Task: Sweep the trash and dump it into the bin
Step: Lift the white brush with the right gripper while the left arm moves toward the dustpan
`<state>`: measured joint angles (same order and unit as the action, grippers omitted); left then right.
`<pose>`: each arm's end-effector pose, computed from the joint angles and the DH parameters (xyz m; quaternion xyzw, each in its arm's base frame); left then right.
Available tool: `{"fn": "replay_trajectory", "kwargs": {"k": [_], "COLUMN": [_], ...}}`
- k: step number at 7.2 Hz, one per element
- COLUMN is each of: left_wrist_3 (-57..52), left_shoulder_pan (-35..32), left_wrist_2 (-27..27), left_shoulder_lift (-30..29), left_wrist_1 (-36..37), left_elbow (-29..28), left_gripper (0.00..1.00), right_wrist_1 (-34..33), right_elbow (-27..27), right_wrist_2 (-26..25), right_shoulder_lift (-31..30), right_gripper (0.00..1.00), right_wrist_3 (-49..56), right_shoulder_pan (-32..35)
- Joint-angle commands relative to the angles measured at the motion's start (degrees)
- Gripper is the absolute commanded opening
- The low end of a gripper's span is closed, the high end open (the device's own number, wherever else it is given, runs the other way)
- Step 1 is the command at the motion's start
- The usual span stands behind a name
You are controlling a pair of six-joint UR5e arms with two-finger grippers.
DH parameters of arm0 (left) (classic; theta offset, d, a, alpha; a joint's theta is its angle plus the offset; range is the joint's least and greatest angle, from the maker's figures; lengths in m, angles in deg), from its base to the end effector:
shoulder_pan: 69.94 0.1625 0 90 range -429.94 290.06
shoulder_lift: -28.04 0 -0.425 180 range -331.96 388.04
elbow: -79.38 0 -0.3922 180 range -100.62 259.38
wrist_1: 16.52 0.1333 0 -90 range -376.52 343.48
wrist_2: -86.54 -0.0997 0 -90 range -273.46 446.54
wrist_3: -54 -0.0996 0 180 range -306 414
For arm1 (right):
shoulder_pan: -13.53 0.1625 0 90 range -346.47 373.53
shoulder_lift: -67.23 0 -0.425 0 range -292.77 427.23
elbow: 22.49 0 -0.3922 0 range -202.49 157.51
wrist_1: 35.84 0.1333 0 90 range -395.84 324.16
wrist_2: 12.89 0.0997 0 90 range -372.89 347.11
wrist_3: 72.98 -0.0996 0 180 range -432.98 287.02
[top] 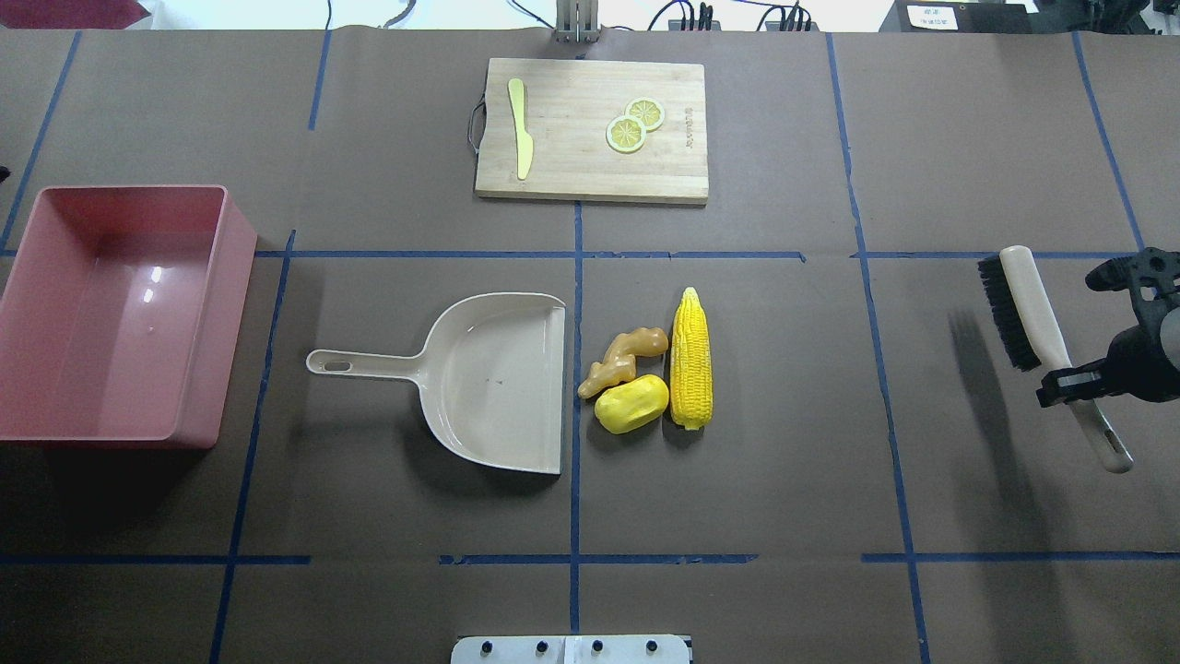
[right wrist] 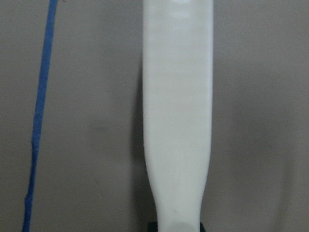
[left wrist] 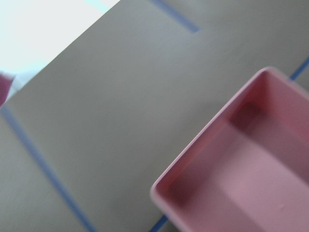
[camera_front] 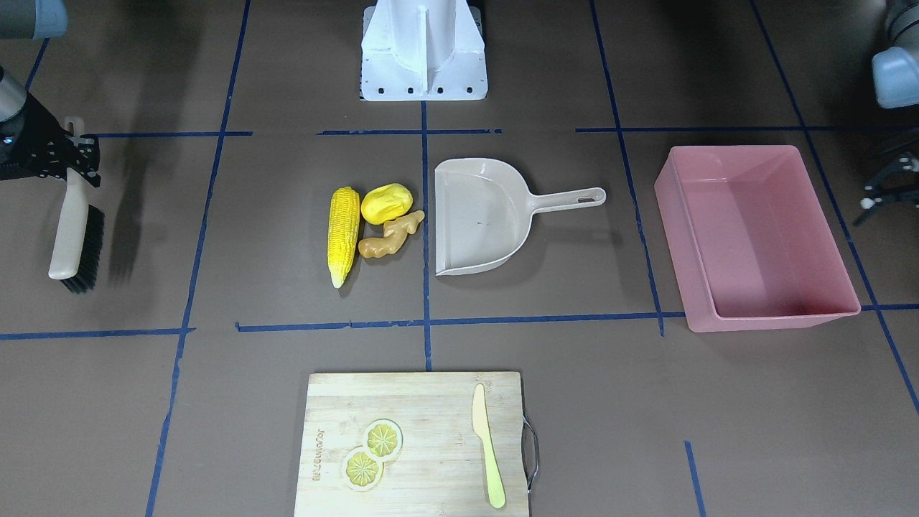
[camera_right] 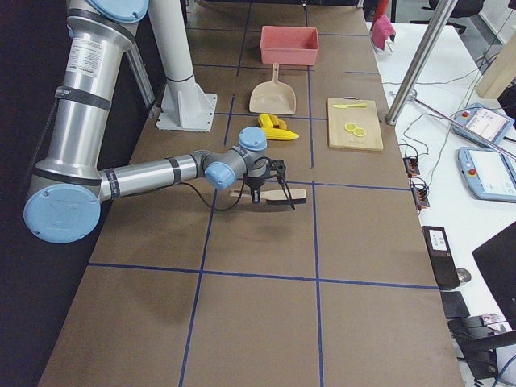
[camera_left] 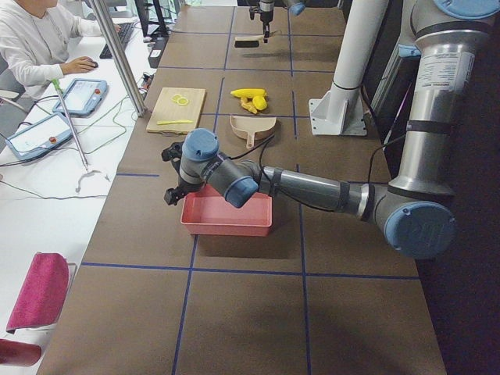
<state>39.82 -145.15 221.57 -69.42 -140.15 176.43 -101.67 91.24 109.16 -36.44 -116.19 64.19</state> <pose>0.0806 -0.5515 0.4584 0.3749 0.3516 0.3622 0.7776 -0.2013 -0.3725 0.5207 0.0385 -0.3849 -0.0502 0.9208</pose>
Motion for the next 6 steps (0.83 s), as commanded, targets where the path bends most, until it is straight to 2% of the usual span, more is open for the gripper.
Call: {"fn": "replay_trajectory", "kwargs": {"k": [1,6], "left_wrist_3": [0.2,-4.9], "left_shoulder_pan": [7.3,20.7], "left_wrist_2": [0.0,0.1], "left_shoulder_lift": [-3.5,-6.7], "left_wrist_1": [-0.8,-0.9], "left_elbow": [2.4,2.6], "left_gripper": [1.00,1.00], "right_wrist_1": [-1.0,-0.4], "right_elbow": [0.4,0.8], "right_wrist_2": [-0.4,-0.8], "right_shoulder_lift": [1.5,1.5], "right_gripper": [0.00,0.00], "right_wrist_3": [0.0,0.1], "right_shoulder_pan": [0.0,-0.3]}}
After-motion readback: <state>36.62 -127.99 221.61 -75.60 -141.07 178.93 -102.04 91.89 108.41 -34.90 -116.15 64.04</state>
